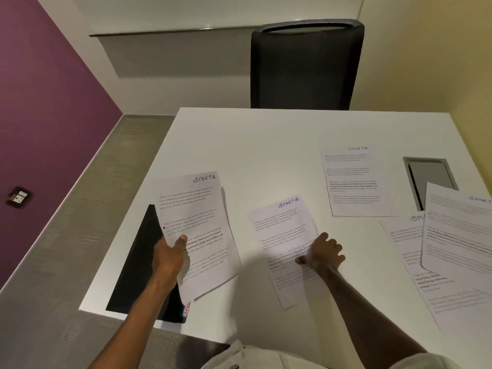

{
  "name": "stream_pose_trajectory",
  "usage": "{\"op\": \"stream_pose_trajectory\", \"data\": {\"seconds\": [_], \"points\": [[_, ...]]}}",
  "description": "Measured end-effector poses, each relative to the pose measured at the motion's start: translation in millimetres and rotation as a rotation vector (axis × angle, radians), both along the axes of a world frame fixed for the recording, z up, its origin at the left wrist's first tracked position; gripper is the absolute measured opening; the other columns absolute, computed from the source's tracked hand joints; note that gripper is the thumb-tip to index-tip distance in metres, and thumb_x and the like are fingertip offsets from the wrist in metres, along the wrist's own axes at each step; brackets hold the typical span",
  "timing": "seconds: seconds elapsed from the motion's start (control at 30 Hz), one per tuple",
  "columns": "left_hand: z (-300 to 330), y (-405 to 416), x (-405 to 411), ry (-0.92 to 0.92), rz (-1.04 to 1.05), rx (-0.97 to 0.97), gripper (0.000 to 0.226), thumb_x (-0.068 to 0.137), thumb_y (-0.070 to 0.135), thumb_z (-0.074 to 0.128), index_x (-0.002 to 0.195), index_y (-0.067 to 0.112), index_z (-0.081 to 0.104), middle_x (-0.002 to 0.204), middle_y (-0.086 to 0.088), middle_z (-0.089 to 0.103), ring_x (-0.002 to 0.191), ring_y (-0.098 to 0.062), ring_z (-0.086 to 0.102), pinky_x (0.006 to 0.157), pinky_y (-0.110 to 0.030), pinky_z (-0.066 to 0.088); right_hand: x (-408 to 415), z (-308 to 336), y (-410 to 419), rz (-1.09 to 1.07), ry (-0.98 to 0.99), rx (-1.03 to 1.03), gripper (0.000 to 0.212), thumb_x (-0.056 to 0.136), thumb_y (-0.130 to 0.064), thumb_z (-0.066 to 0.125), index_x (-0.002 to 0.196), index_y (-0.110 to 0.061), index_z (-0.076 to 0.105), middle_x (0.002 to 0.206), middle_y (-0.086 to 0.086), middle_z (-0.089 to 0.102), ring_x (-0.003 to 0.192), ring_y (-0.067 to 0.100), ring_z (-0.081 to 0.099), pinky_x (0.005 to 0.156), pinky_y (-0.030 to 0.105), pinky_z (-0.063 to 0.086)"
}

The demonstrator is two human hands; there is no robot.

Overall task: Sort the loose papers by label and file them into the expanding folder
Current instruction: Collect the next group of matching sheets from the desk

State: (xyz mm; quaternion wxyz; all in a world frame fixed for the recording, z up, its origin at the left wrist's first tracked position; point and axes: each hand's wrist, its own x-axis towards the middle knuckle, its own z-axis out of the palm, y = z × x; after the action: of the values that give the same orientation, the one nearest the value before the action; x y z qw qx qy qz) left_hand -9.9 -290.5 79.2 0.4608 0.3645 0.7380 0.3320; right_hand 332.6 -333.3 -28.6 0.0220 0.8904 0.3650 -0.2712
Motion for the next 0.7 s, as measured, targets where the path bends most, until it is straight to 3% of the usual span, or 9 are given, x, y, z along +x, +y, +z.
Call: {"op": "stream_pose_trajectory", "data": {"seconds": [0.07, 0.13, 0.2, 0.33, 0.4, 0.53, 0.63, 0.7], "points": [[2.4, 2.7, 2.4, 0.024, -0.009, 0.011, 0.018, 0.1, 0.015, 0.058, 0.118, 0.02, 0.059, 0.098, 0.002, 0.067, 0.093, -0.02, 0.067, 0.078, -0.038, 0.056, 9.9, -3.0, 0.2, -0.015, 0.074, 0.026, 0.079, 0.061, -0.047, 0.087, 0.118, -0.009, 0.047, 0.121, 0.014, 0.051, 0.114, 0.032, 0.05, 0.085, 0.04, 0.046], [3.4, 4.7, 6.3, 0.02, -0.011, 0.024, 0.021, 0.101, 0.015, 0.056, 0.121, 0.019, 0.057, 0.099, 0.002, 0.066, 0.09, -0.016, 0.066, 0.075, -0.036, 0.056, 19.9, -4.3, -2.6, -0.016, 0.161, 0.118, 0.047, 0.07, -0.034, 0.083, 0.1, -0.011, 0.054, 0.112, 0.013, 0.059, 0.102, 0.032, 0.058, 0.077, 0.036, 0.049], [5.0, 5.8, 11.8, 0.026, -0.028, 0.029, 0.023, 0.102, 0.014, 0.054, 0.124, 0.018, 0.057, 0.102, 0.0, 0.067, 0.089, -0.015, 0.065, 0.072, -0.033, 0.055, 27.3, 1.8, -7.4, -0.044, 0.25, 0.284, 0.029, 0.077, -0.021, 0.075, 0.081, -0.015, 0.047, 0.095, 0.009, 0.063, 0.084, 0.03, 0.058, 0.068, 0.034, 0.047], [11.8, 9.2, 27.9, 0.03, -0.077, 0.05, 0.026, 0.103, 0.013, 0.05, 0.128, 0.018, 0.055, 0.107, -0.001, 0.066, 0.091, -0.014, 0.065, 0.065, -0.026, 0.054, 35.2, 34.4, -10.0, -0.074, 0.339, 0.579, 0.027, 0.079, -0.018, 0.074, 0.086, -0.006, 0.051, 0.083, 0.007, 0.061, 0.071, 0.022, 0.054, 0.055, 0.029, 0.038], [17.2, 11.7, 37.9, 0.013, -0.098, 0.067, 0.024, 0.104, 0.013, 0.049, 0.126, 0.021, 0.055, 0.105, 0.001, 0.065, 0.088, -0.01, 0.064, 0.063, -0.024, 0.053, 36.4, 58.1, -7.2, -0.128, 0.476, 0.69, 0.031, 0.077, -0.017, 0.077, 0.082, -0.005, 0.05, 0.073, 0.003, 0.055, 0.067, 0.02, 0.049, 0.057, 0.03, 0.036], [24.1, 17.8, 63.5, -0.089, -0.135, 0.057, 0.028, 0.102, 0.014, 0.052, 0.129, 0.019, 0.058, 0.119, -0.005, 0.068, 0.102, -0.021, 0.067, 0.09, -0.043, 0.057, 36.1, 115.1, -4.0, -0.186, 0.857, 0.76, 0.029, 0.078, -0.013, 0.08, 0.098, -0.012, 0.06, 0.09, -0.004, 0.074, 0.082, 0.014, 0.07, 0.066, 0.02, 0.051], [28.8, 14.7, 92.9, -0.224, -0.17, 0.015, 0.018, 0.102, 0.01, 0.052, 0.111, 0.021, 0.062, 0.107, -0.004, 0.072, 0.094, -0.022, 0.069, 0.081, -0.04, 0.059, 38.8, 129.5, -5.5, -0.231, 1.066, 0.709, 0.041, 0.073, -0.012, 0.084, 0.107, -0.011, 0.062, 0.1, 0.005, 0.076, 0.093, 0.024, 0.072, 0.085, 0.041, 0.058], [32.9, 6.6, 115.2, -0.369, -0.23, -0.038, 0.019, 0.102, 0.005, 0.052, 0.115, 0.012, 0.064, 0.107, -0.009, 0.073, 0.097, -0.028, 0.071, 0.078, -0.04, 0.06, 39.5, 132.0, -9.6, -0.26, 1.097, 0.668, 0.044, 0.07, -0.011, 0.086, 0.107, -0.011, 0.061, 0.104, 0.008, 0.075, 0.095, 0.026, 0.072, 0.089, 0.046, 0.056]]}}
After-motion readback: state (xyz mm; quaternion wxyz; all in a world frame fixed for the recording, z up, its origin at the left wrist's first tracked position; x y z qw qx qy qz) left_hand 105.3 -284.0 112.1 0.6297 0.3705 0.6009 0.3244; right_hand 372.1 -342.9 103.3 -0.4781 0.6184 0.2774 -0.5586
